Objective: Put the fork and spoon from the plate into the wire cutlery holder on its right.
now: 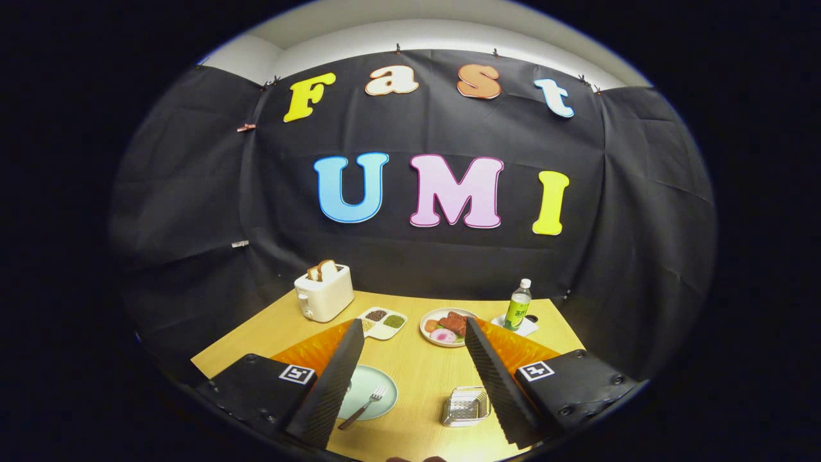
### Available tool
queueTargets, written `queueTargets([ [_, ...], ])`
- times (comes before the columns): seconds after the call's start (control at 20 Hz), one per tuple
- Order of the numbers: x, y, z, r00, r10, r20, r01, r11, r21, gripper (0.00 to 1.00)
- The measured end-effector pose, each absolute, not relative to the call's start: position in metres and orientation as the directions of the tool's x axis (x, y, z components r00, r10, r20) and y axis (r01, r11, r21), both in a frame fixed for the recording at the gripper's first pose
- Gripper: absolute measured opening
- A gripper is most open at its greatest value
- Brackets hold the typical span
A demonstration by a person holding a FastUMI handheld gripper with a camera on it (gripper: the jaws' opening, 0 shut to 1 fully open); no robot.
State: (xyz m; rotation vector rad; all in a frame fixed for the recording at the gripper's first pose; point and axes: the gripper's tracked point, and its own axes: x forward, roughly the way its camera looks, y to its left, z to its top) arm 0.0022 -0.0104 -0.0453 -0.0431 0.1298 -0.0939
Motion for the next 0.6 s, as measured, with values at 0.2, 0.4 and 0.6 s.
queueTargets([
  [0.2,0.009,0.006,-0.069,0.976,-0.09,-0.201,0.082,0.995,-0.049,0.99],
  [0.4,0.023,0.022,-0.101,0.948,-0.095,-0.305,0.083,0.995,-0.052,0.98],
  [0.6,0.036,0.036,-0.148,0.888,-0.09,-0.452,0.091,0.996,-0.021,0.94],
])
